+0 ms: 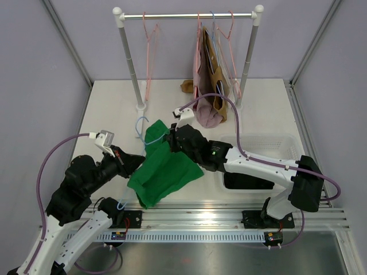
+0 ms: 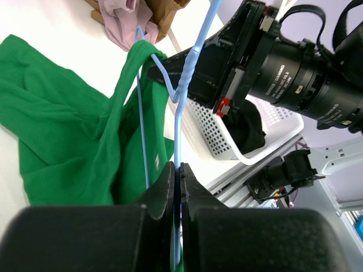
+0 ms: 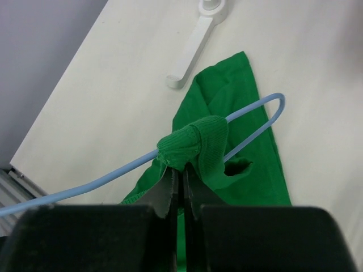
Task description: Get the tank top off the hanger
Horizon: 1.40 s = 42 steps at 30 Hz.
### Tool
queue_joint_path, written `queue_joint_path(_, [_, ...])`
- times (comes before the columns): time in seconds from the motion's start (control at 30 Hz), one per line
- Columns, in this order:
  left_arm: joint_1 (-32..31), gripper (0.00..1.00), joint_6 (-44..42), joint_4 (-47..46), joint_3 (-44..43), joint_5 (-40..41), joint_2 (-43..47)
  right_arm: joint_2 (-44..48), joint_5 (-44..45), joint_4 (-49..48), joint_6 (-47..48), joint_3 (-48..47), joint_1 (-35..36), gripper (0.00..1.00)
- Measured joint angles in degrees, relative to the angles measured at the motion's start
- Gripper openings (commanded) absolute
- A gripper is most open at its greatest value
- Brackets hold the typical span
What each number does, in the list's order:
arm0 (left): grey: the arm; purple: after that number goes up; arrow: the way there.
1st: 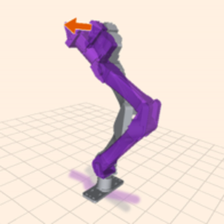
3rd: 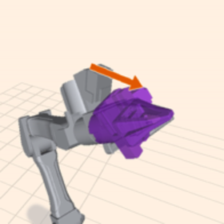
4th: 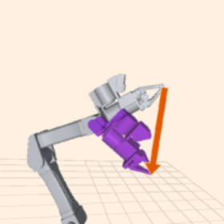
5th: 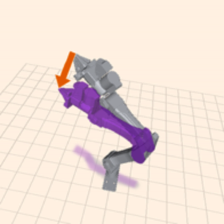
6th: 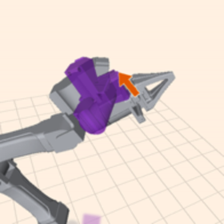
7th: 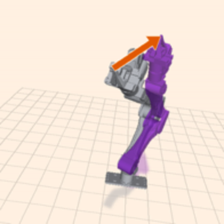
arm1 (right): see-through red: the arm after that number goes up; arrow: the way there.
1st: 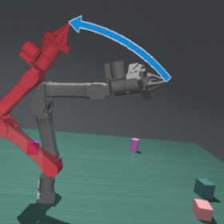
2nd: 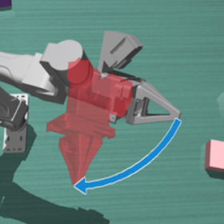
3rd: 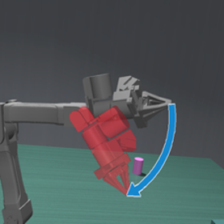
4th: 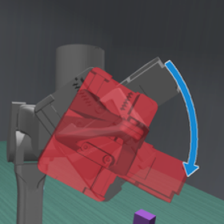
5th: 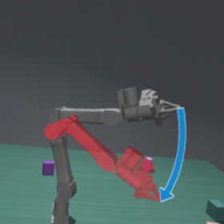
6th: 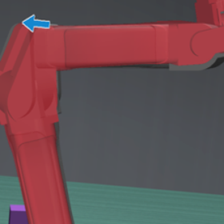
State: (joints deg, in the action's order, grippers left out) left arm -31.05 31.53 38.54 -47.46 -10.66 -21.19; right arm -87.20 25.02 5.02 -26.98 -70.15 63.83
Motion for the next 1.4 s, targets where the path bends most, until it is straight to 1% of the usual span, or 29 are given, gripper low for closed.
queue_joint_path(0.1, [0.00, 0.00, -0.76, 0.96, -0.07, 0.31, -0.28, 0.02, 1.99, 1.20, 0.66, 0.02, -0.87, 0.00])
queue_joint_path(0.2, [0.00, 0.00, -1.53, 1.95, -0.07, -0.55, -0.55, 0.15, 3.43, 2.01, 1.38, 0.83, -4.00, 0.00])
queue_joint_path(0.33, [0.00, 0.00, -1.95, 1.51, 0.07, -5.38, -0.68, 0.57, 4.07, 2.23, 1.68, 3.93, -10.56, 0.00])
queue_joint_path(0.4, [0.00, 0.00, -1.90, 0.90, 0.44, -7.17, -0.61, 0.57, 3.82, 2.45, 1.68, 5.11, -12.68, 0.00])
queue_joint_path(0.53, [0.00, 0.00, -1.79, 0.52, 1.03, -7.80, 1.09, 0.57, 3.21, 2.69, 1.66, 6.88, -13.99, 0.00])
queue_joint_path(0.63, [0.00, 0.00, -0.96, -1.36, 1.64, -8.04, 3.23, 1.20, 0.28, 1.55, 1.57, 9.81, -14.05, 0.00])
queue_joint_path(0.7, [0.00, 0.00, 0.42, -5.14, 3.52, -8.31, 5.07, 2.71, -3.04, -0.17, 1.51, 13.00, -14.12, 0.00])
queue_joint_path(0.8, [0.00, 0.00, 2.89, -13.22, 7.89, -8.50, 7.21, 7.32, -11.41, -3.48, 1.33, 18.82, -14.36, 0.00])
queue_joint_path(0.93, [0.00, 0.00, 4.17, -26.34, 12.59, -8.48, 7.54, 16.06, -26.95, -7.69, 1.27, 24.13, -14.82, 0.00])
queue_joint_path(1.03, [0.00, 0.00, 3.85, -40.15, 15.63, -7.61, 7.74, 22.05, -41.05, -10.12, 1.79, 25.88, -14.86, 0.00])
queue_joint_path(1.1, [0.00, 0.00, 3.30, -47.98, 17.29, -6.29, 7.80, 25.73, -48.17, -10.56, 2.89, 27.41, -14.71, 0.00])
queue_joint_path(1.17, [0.00, 0.00, 2.54, -54.16, 17.97, -4.17, 7.32, 30.36, -50.21, -8.35, 3.87, 29.92, -14.43, 0.00])
queue_joint_path(1.23, [0.00, 0.00, 1.77, -58.10, 17.42, -1.97, 5.95, 35.26, -48.19, -4.09, 4.33, 32.11, -14.32, 0.00])
queue_joint_path(1.33, [-0.02, 0.00, 1.03, -58.40, 13.60, -0.15, 1.88, 42.88, -43.50, 4.02, 4.37, 33.33, -14.34, 0.00])
queue_joint_path(1.4, [-0.02, 0.00, 0.66, -55.63, 9.81, 0.09, -0.98, 47.34, -41.81, 7.52, 4.37, 33.31, -14.34, 0.00])
